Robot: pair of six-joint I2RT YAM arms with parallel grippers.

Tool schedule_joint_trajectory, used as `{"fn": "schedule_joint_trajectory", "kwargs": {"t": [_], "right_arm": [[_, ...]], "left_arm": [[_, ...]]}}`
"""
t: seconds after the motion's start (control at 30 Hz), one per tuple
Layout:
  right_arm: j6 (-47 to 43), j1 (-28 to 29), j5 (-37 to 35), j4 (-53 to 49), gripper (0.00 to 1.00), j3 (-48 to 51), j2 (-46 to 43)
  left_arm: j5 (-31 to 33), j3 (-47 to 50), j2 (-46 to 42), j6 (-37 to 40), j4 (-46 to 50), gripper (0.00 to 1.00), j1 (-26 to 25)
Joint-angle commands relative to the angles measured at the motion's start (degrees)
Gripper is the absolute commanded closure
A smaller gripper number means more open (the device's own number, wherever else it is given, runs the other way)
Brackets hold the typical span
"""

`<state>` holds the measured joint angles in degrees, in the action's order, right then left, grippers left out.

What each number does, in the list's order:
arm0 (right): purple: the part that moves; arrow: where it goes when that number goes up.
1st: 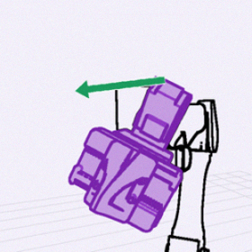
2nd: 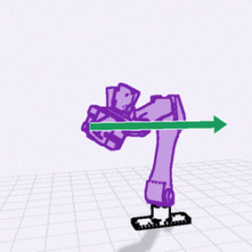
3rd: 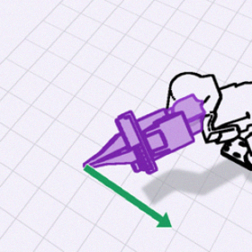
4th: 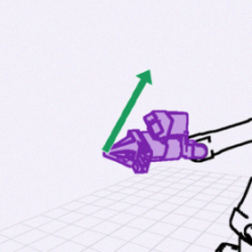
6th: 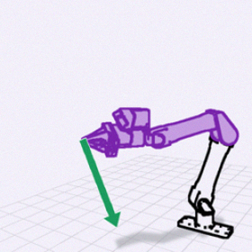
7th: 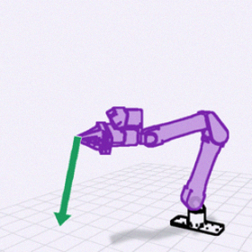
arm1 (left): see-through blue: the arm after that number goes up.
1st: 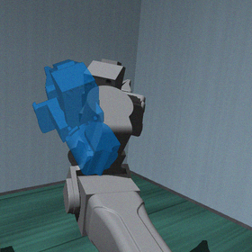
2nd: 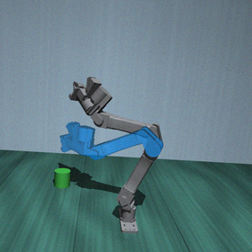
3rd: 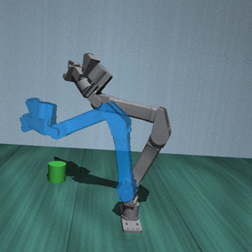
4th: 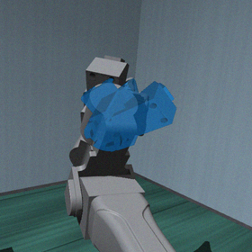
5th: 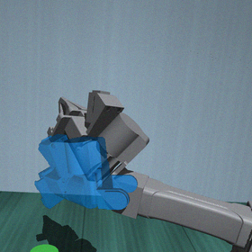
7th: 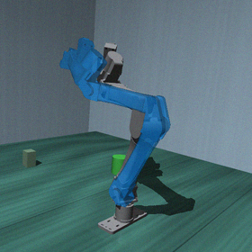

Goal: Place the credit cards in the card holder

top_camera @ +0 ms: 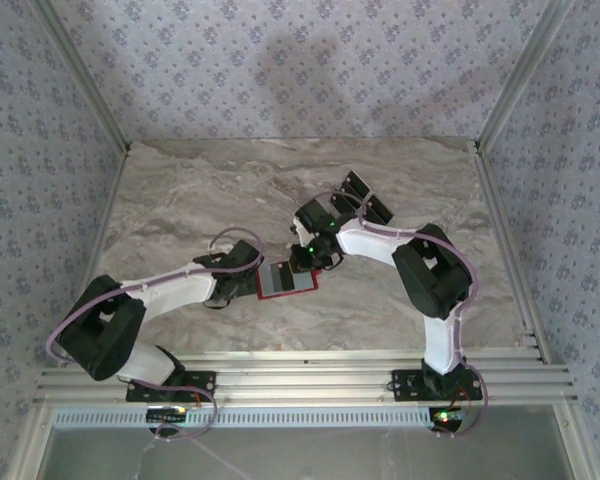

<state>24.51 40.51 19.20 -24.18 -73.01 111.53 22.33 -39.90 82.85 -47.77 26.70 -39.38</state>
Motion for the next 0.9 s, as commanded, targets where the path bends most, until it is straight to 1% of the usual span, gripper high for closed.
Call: {"fn": "schedule_joint_trajectory", "kwargs": {"t": [0.0, 0.37, 0.87], "right_arm": [[-0.7, 0.66, -0.48, -1.75, 0.86, -1.79, 1.3], [0.22, 3.23, 0.21, -1.4, 0.87, -3.61, 3.62], [3.14, 3.96, 4.02, 1.5, 0.86, -5.03, 4.93]], "left_arm": [[-0.71, 0.45, 1.69, 0.7, -0.92, 0.0, 0.23], [-2.12, 0.74, 3.77, 0.61, -3.16, 0.0, 0.17], [-2.83, 1.24, 4.51, 0.48, -4.53, 0.0, -0.18]]}}
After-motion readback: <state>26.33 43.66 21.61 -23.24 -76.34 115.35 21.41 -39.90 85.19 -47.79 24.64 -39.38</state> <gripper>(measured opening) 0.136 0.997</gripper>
